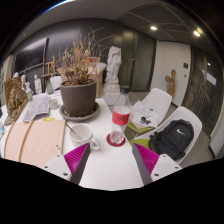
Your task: Pour water
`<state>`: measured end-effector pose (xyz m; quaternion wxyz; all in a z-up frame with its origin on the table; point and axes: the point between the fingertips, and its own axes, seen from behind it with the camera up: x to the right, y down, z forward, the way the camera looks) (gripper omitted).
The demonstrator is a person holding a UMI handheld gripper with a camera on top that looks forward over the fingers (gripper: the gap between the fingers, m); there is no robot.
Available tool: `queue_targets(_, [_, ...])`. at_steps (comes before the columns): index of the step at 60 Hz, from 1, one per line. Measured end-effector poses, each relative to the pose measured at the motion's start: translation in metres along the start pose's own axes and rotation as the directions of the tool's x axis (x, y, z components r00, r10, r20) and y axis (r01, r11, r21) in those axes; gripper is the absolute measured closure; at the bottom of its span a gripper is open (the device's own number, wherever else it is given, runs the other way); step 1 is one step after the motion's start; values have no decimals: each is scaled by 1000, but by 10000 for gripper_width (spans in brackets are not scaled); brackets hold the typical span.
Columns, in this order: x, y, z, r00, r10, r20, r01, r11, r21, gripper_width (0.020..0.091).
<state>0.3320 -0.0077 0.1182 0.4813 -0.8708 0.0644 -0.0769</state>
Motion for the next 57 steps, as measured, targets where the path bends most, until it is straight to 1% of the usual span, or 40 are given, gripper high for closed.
queue_targets(9, [-32, 16, -86, 1000, 14, 4, -13, 999, -39, 247])
queue_targets(14, [-47, 22, -128, 1000, 2, 2, -2, 999, -37, 246])
queue_targets(24, [-78, 31, -191, 1000, -5, 27, 5, 1000, -28, 247])
queue_targets(35, [-99, 36, -230, 999, -28, 37, 28, 1000, -12, 245])
queue_targets(45, [-110, 32, -250, 998, -42, 48, 41, 999, 15, 244])
queue_targets(51, [-109, 30, -256, 996, -82, 25, 81, 996, 38, 247])
queue_targets(57, [-114, 31, -254, 995, -88, 41, 88, 996, 22, 249])
